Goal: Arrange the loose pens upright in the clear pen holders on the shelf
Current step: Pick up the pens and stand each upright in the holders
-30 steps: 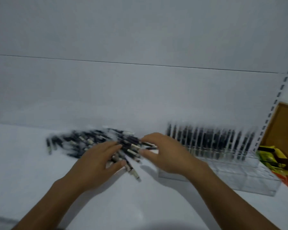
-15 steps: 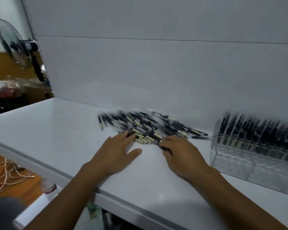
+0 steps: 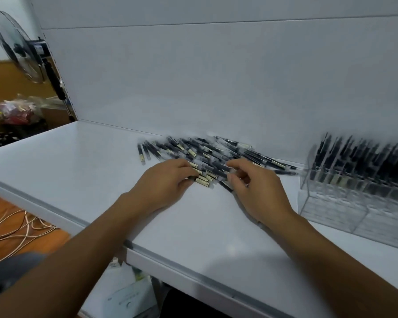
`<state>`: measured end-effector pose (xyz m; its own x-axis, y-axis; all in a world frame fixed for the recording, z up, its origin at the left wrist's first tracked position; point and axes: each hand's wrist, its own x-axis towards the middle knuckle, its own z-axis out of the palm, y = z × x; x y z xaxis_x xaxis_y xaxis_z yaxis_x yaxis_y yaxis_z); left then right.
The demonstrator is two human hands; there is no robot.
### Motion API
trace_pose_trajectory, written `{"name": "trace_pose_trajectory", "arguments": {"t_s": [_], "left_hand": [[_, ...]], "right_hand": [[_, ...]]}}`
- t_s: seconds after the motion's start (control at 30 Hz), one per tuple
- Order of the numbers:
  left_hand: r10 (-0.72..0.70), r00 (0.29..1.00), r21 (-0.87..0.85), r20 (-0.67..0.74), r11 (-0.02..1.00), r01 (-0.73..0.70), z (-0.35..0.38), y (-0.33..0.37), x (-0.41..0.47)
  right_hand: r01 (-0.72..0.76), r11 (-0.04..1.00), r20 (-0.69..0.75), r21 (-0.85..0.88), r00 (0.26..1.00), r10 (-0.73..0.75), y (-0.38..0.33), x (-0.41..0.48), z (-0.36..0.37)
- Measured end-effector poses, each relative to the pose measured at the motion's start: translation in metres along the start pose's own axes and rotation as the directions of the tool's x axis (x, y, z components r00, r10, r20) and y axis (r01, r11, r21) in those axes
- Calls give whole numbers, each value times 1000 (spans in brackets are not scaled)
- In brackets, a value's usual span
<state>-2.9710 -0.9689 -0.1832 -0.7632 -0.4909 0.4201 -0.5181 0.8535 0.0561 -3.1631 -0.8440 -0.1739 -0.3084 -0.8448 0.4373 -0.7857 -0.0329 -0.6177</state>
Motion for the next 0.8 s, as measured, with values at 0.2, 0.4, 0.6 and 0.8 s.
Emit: {"name": "trace_pose_trajectory", "arguments": {"t_s": [0.2, 0.4, 0.6, 0.8], "left_hand": [[58, 992, 18, 111, 998, -60, -10, -7, 16], [178, 967, 67, 185, 979, -193, -10, -16, 29], [298, 949, 119, 100, 943, -309, -5, -21, 29], [251, 968, 58, 9, 966, -251, -12, -9, 21]], "right_hand": [[-163, 951, 86, 263, 986, 145, -1, -1, -2], [-257, 926, 279, 277, 944, 178, -9, -4, -8], [-450, 672, 318, 588, 893, 320, -9, -4, -11], [-411, 683, 294, 603, 911, 289, -11, -2, -10]]}}
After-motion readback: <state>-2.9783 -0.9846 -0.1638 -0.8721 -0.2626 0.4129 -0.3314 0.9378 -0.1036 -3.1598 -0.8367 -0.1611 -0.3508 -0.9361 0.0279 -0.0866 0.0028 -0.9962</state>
